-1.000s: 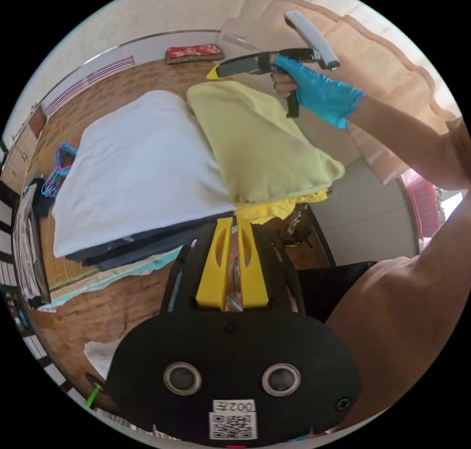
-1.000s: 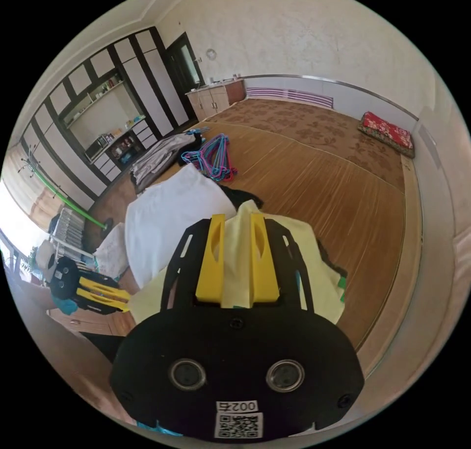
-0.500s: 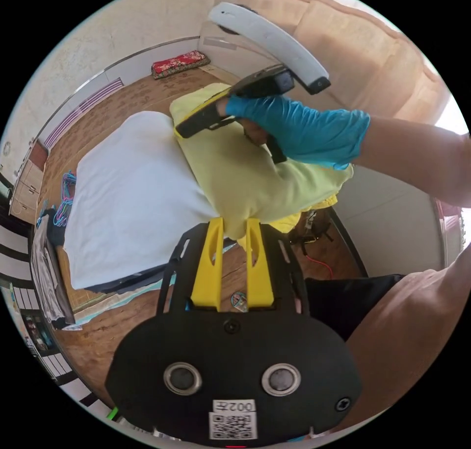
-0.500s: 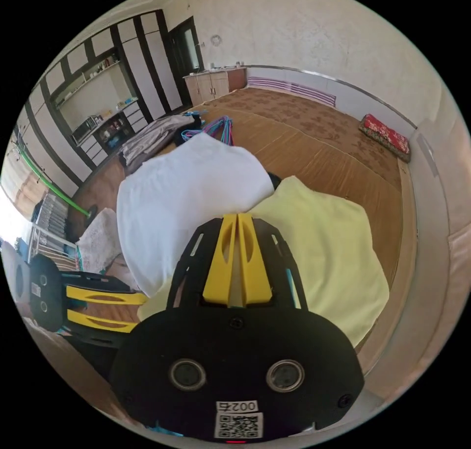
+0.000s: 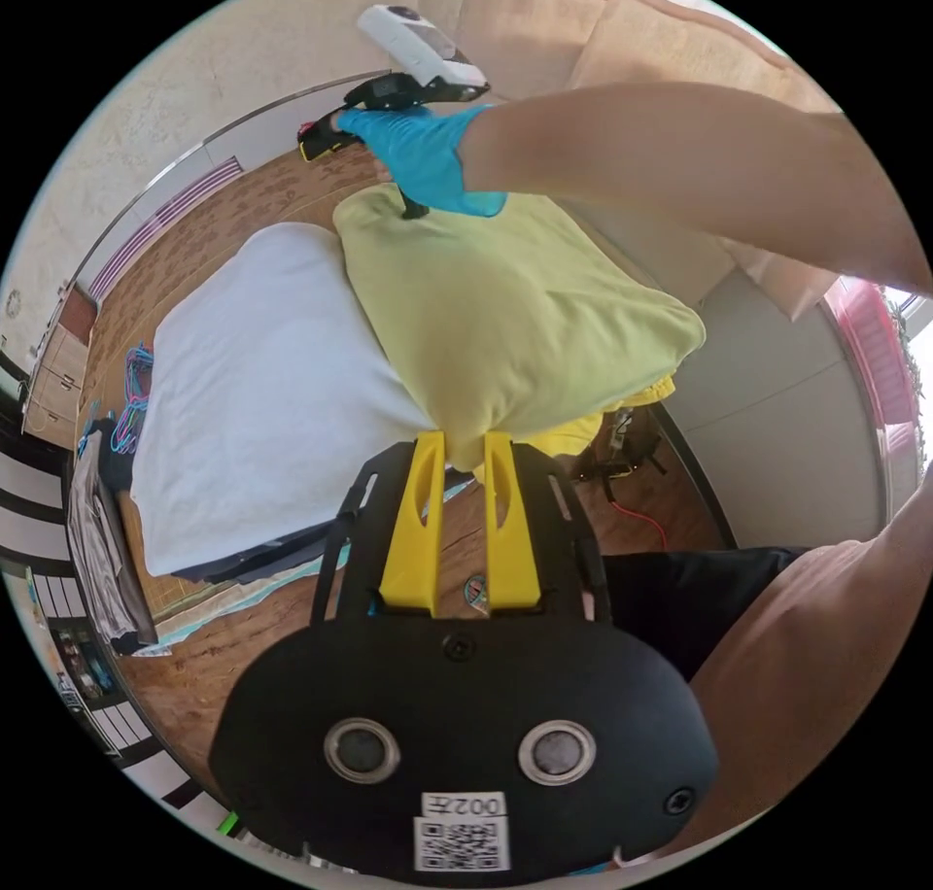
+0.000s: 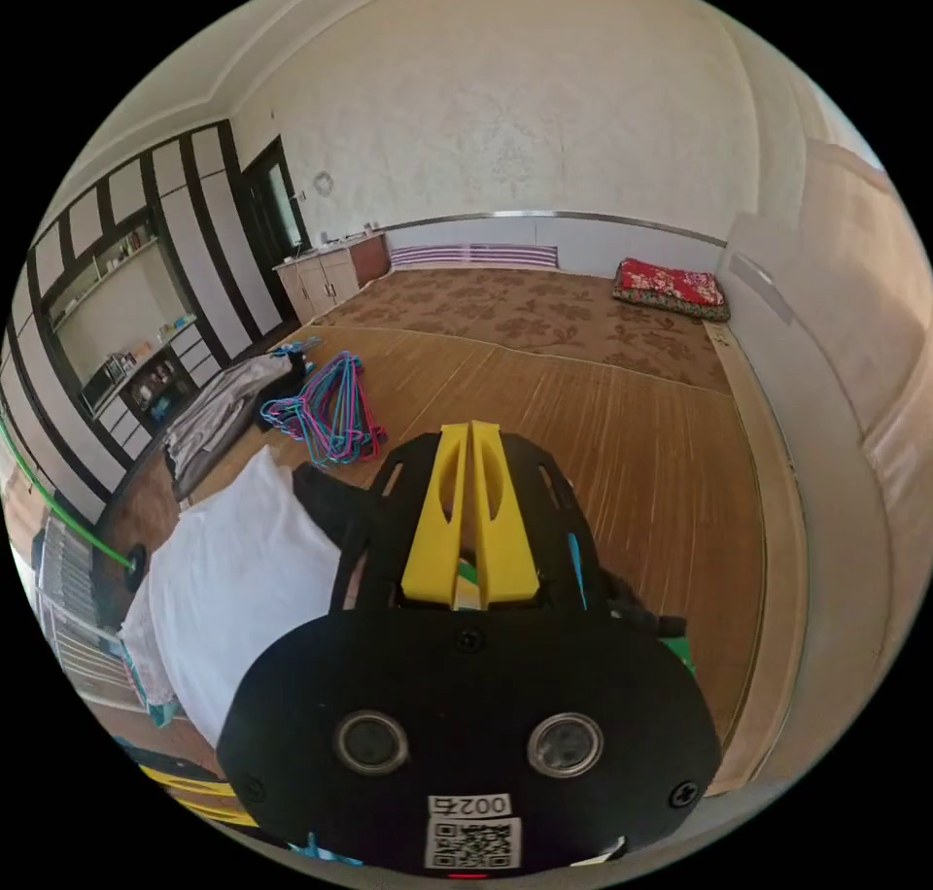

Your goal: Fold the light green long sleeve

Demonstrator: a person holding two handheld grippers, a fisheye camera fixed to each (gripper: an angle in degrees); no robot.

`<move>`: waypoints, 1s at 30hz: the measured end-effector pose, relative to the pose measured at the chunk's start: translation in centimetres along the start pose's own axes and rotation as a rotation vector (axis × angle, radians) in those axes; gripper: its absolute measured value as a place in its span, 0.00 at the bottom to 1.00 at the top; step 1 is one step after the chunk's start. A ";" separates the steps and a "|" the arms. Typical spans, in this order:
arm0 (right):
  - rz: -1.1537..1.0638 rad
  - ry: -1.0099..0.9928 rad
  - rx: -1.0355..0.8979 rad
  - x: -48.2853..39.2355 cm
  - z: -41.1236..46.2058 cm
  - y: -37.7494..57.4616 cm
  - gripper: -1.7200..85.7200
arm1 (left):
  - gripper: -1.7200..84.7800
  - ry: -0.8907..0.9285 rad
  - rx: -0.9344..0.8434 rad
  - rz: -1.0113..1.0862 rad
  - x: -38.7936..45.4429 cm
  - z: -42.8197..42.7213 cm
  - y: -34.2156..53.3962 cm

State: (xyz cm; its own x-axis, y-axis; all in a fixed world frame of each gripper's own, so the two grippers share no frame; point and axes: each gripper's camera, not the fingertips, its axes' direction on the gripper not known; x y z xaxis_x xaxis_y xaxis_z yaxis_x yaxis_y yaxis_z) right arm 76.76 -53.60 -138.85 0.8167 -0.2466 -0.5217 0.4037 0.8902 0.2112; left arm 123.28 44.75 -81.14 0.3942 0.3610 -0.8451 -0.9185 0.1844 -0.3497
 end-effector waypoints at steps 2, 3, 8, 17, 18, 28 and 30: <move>-0.062 0.048 -0.017 0.4 0.8 -1.5 0.03 | 0.05 0.000 -0.006 -0.003 0.1 -0.1 -0.3; -0.076 0.060 -0.027 0.6 0.8 -1.9 0.03 | 0.05 0.002 -0.011 -0.008 0.1 -0.2 -0.4; -0.301 -0.210 -0.233 1.7 -1.2 -3.4 0.12 | 0.05 0.003 -0.034 0.001 0.6 -0.6 -0.8; -0.421 -0.271 -0.449 -0.8 -1.2 2.0 0.07 | 0.05 0.010 -0.049 -0.016 0.7 -1.3 -1.6; -0.421 -0.266 -0.443 -0.9 -1.2 2.0 0.07 | 0.05 0.010 -0.051 -0.021 0.7 -1.4 -1.6; -0.567 -0.192 -0.453 -2.7 -2.0 0.8 0.08 | 0.04 -0.010 -0.089 0.000 0.7 -2.1 -2.6; -0.545 -0.186 -0.429 -1.4 -3.5 0.1 0.08 | 0.04 -0.013 -0.101 -0.001 0.8 -2.1 -2.5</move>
State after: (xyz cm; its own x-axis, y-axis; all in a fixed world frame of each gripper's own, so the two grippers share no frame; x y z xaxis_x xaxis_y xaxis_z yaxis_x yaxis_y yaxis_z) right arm 74.19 -51.76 -141.01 0.6169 -0.7264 -0.3030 0.6077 0.6843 -0.4031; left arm 125.87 42.70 -81.78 0.3945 0.3729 -0.8398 -0.9163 0.0914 -0.3899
